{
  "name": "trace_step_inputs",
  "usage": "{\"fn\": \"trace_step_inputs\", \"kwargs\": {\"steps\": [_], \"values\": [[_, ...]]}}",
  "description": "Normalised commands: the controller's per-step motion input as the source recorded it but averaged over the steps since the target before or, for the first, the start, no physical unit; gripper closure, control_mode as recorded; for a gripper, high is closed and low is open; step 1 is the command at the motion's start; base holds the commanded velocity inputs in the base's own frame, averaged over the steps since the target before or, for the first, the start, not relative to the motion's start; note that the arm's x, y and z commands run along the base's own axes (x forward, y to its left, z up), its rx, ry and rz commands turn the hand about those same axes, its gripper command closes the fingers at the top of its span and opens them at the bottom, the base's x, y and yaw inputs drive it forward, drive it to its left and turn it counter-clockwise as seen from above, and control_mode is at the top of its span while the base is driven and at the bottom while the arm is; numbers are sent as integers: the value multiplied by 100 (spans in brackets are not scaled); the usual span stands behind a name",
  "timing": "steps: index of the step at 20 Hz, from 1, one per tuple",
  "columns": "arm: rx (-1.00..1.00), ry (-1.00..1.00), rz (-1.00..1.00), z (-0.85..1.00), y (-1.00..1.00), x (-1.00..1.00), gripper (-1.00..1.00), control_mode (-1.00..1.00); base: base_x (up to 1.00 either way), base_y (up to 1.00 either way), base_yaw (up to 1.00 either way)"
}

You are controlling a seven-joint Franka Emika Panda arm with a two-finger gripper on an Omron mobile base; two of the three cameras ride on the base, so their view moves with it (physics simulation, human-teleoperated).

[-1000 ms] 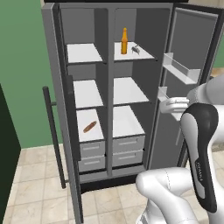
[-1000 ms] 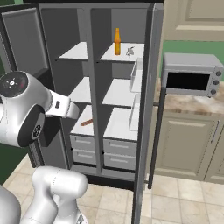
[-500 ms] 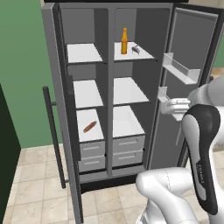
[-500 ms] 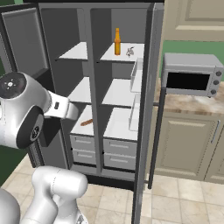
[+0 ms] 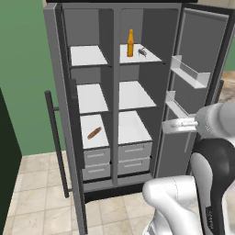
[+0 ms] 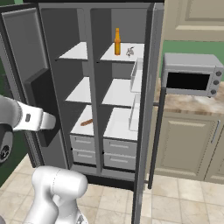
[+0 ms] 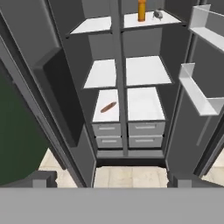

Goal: Pick up the frozen fish from the freezer, place it on any shelf in the fridge, and close the fridge and freezer doors when done.

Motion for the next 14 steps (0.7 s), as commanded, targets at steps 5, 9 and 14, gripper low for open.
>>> {"fn": "trace_step_inputs", "kwargs": {"steps": [5,9,14], "values": [[0,-18,-5,0,100,-40,-100,-100,0,0,0],[0,-16,-19,-5,100,-12,-100,-100,0,0,0],[0,-16,-32,-21,100,0,-100,-100,0,0,0]]}}
